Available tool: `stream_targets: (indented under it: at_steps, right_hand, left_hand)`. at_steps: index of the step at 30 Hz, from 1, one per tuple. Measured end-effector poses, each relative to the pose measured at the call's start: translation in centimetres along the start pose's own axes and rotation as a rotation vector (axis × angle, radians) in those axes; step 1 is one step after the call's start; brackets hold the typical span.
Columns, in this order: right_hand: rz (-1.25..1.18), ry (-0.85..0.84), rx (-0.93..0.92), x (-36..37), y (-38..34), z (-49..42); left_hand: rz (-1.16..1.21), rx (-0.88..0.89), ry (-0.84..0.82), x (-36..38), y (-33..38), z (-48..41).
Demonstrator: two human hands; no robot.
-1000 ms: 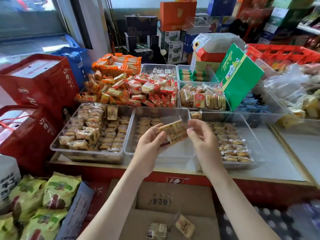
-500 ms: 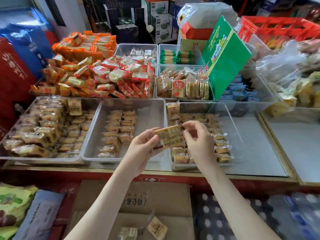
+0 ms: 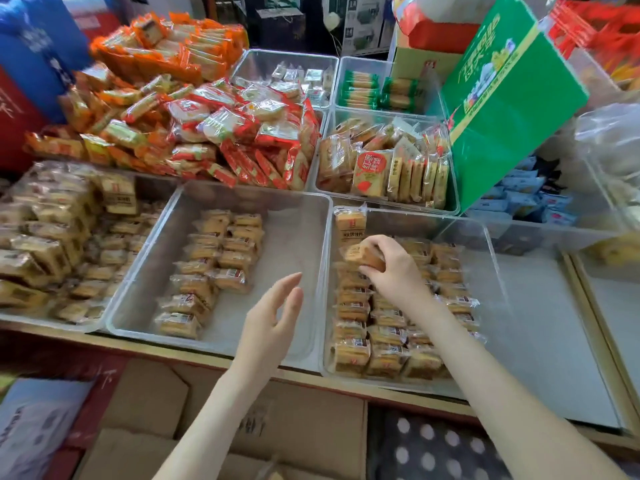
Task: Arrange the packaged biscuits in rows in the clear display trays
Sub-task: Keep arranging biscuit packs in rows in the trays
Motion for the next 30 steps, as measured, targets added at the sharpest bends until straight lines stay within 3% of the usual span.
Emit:
stream_targets:
  at_steps: [4, 7, 10, 13, 14, 16, 18, 20, 25, 30]
  right_hand:
    - [0.511, -0.051, -0.165, 2.7, -0.1, -4.7]
    - [0.622, 0.121, -0.161, 2.6, -1.2, -6.6]
    - [0.714, 0.164, -0.127, 3.3, -2.4, -6.8]
    - [0.519, 0.274, -0.284, 5.9, -8.0, -5.1]
    - [0.453, 0.237, -0.384, 8.1, -10.5, -4.5]
    - [0.43, -0.014, -0.464, 14.3, -14.0, -3.7]
    - [0.552, -0.253, -0.356, 20.3, -13.9, -4.0]
    - [0.678, -0.32, -0.259, 23.7, -12.6, -5.2]
    - [0.871, -0.223, -0.132, 25.5, -11.7, -6.7]
    - [0.888, -0.234, -0.051, 24.1, -11.6, -5.8]
  left_hand:
    - [-0.47, 0.163, 0.159, -3.9, -2.9, 0.1]
    - [-0.707, 0.221, 0.245, -7.4, -4.9, 0.1]
    - [-0.882, 0.117, 0.257, -12.1, -8.3, -0.1]
    - [-0.924, -0.04, 0.22, -16.1, -11.7, -0.6]
    - [-0.926, -0.065, 0.198, -16.6, -12.5, -0.7]
    - [-0.925, -0.035, 0.189, -16.8, -12.7, -0.9]
    - [-0.912, 0.0, 0.198, -16.6, -12.6, -0.9]
    - [-0.905, -0.002, 0.181, -16.5, -12.7, -1.0]
    - [-0.881, -0.002, 0.11, -16.7, -13.2, -1.0]
    - [-0.847, 0.043, 0.057, -17.0, -12.7, -0.6]
Point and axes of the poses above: each hand's wrist, its own z-axis away from the middle knuckle, its own x-axis out of the palm, y = z × x, the point moved 8 cm from there along -z, towards the middle knuckle, and after that the axes turned 3 degrees about -z, right-handed, at the moved point
